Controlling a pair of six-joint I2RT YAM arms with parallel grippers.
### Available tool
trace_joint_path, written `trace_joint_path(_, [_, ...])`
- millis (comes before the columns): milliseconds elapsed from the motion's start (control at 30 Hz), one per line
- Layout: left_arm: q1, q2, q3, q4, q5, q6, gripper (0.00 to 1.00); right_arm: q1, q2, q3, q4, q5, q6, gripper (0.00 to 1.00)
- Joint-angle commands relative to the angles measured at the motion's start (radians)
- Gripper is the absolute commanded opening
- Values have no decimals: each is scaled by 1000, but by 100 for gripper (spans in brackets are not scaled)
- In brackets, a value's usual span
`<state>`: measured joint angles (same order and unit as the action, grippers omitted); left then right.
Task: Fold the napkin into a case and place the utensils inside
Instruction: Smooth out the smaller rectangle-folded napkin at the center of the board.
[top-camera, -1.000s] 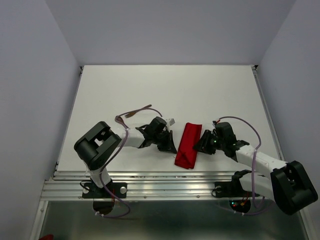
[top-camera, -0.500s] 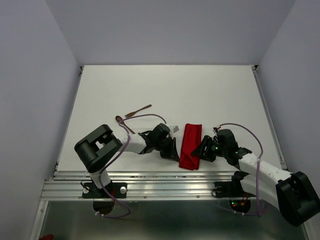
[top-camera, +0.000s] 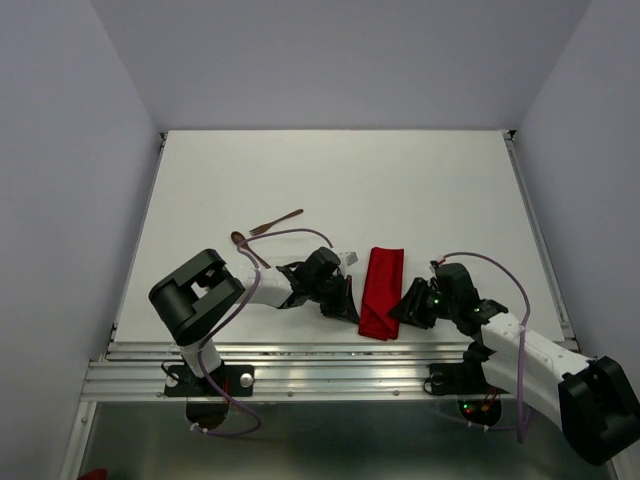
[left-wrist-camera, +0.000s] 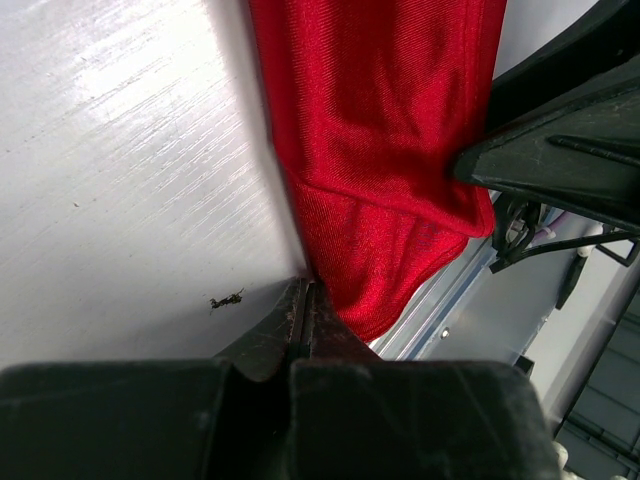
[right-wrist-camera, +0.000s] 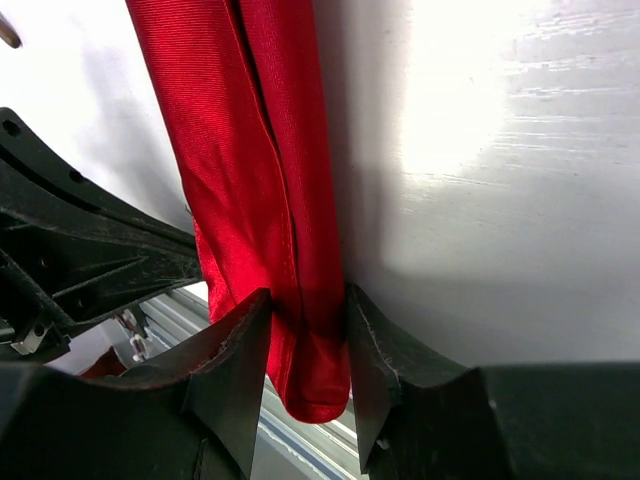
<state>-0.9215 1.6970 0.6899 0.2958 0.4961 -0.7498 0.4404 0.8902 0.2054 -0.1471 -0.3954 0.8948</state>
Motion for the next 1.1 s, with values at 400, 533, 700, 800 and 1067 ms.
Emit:
trace_joint_path(400, [-7, 23, 16, -35, -8, 30, 0, 9, -33, 11, -23, -59, 36, 11])
trace_joint_path(533, [-23, 20, 42, -38, 9, 47, 0, 9, -20, 48, -20, -68, 33, 4])
trace_joint_path(700, [-25, 42, 59, -46, 9, 49, 0, 9, -7, 71, -9, -92, 41, 1])
trace_joint_path(800, [-25, 59, 62, -46, -1, 50, 0, 9, -8, 78, -11, -100, 42, 1])
trace_joint_path(1067, [-23, 81, 60, -38, -5, 52, 0, 18, 1, 81, -37, -85, 41, 1])
